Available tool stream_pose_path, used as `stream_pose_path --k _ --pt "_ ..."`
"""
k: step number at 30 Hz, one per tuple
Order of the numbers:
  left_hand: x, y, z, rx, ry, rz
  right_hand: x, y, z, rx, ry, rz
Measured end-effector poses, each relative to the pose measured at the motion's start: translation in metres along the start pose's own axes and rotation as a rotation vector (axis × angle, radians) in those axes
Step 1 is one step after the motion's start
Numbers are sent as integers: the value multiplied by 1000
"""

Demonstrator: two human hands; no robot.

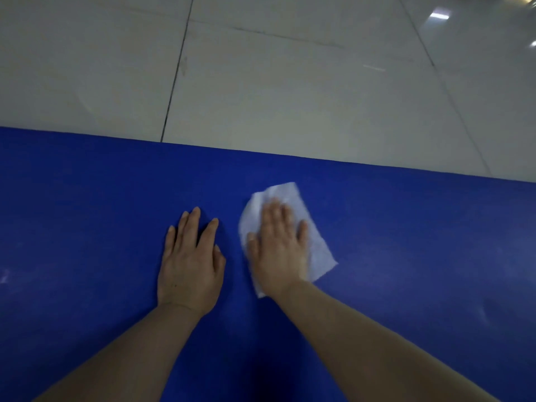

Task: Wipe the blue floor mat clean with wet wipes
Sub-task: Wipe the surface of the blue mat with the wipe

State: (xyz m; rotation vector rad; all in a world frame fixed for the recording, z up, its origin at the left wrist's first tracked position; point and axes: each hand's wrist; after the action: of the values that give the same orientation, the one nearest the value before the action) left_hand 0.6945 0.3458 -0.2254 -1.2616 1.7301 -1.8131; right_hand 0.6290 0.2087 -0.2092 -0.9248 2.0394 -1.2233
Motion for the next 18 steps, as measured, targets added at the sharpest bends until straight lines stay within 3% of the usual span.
stream_pose_path --k 2,4,6,8,10,12,16,18 --pt "-1 -1 0 2 7 11 -7 1 -1 -25 -221 -62" --pt "-1 -1 0 -2 5 14 15 -5 17 28 -212 -112" --pt "-1 1 0 -2 1 16 50 -17 41 97 21 -83" --pt "-1 2 1 10 -6 31 75 -35 61 58 282 45" --pt "0 3 2 19 -10 62 74 -48 76 49 372 140" --pt "0 3 2 14 -5 84 54 -54 86 28 291 140" --pt "-2 1 1 4 -12 89 20 -46 86 4 -43 6" --pt "-1 1 1 5 -3 85 32 -45 81 16 0 29"
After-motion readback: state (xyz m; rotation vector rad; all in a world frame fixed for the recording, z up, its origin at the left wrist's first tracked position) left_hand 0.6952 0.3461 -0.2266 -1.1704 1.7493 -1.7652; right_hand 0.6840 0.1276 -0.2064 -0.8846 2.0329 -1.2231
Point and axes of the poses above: each hand's wrist, its own z-axis towards the middle knuckle, its own y-axis out of the palm, x = y × z, and after that the axes turned 11 degrees about -x, right-handed
